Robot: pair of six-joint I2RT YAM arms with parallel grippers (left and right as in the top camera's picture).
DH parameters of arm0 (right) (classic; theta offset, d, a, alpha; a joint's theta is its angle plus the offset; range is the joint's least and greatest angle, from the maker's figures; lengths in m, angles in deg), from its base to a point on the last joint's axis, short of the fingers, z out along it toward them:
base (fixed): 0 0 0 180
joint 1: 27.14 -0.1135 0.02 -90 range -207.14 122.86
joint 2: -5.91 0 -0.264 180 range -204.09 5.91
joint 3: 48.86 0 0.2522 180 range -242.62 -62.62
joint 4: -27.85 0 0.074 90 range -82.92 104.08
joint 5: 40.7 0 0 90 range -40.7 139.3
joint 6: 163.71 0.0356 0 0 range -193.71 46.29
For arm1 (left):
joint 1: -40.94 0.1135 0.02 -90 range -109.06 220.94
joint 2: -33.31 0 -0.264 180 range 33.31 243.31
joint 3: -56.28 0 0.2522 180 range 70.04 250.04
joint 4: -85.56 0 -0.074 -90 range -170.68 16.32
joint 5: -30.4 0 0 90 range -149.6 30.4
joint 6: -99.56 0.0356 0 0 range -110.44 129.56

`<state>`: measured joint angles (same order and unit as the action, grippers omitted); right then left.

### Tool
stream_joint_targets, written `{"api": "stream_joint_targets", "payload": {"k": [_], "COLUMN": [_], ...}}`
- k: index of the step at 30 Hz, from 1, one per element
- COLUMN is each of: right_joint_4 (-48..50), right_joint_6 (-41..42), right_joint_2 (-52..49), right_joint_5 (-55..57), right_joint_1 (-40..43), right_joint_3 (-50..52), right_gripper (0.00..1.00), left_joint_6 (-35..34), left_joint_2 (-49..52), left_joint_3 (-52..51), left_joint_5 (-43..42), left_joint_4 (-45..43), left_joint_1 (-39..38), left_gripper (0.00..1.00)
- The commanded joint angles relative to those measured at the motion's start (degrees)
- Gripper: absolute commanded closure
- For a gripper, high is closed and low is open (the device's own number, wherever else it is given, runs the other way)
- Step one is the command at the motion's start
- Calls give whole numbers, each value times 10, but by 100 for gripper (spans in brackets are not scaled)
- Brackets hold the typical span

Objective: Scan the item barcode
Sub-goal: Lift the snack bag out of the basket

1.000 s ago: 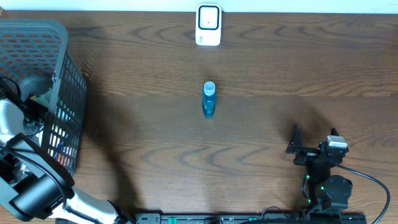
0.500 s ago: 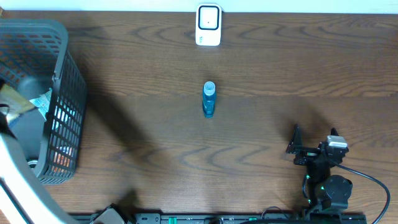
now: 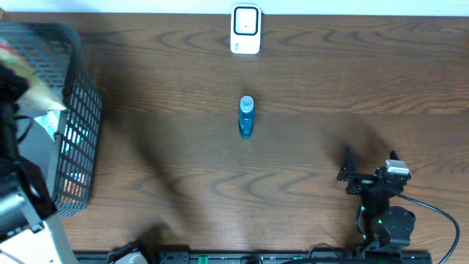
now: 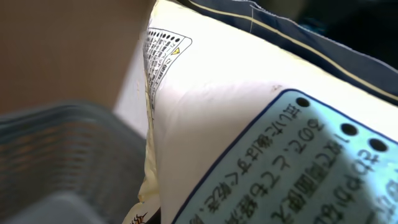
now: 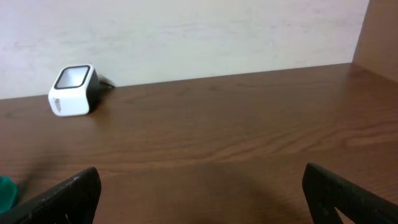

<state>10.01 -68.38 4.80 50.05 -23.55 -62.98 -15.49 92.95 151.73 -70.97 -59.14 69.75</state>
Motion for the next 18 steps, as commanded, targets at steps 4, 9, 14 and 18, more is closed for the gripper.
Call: {"api": "stream_joint_targets", "payload": {"k": [4,9,14,18], "right_joint_4": [-3,-3,-3,-3], "right_joint_6": [-7,-7,-7,-7], "right_joint_2": [1,1,1,1], "right_joint_5": [-5,-5,-5,-5], "right_joint_1": [-3,-3,-3,-3], "right_joint_3": [0,0,0,0], "right_gripper": [1,1,1,1], "left_joint_6": [-3,-1,3,8], "left_joint_2": [-6,25,93,160], "left_joint_3": [6,0,0,0], "left_joint_5": [-24,-23,-23,21], "left_joint_4": [-2,20,73,99], "left_joint_1": [-96,-179,-242,-289], "left_gripper": [93,93,93,93]}}
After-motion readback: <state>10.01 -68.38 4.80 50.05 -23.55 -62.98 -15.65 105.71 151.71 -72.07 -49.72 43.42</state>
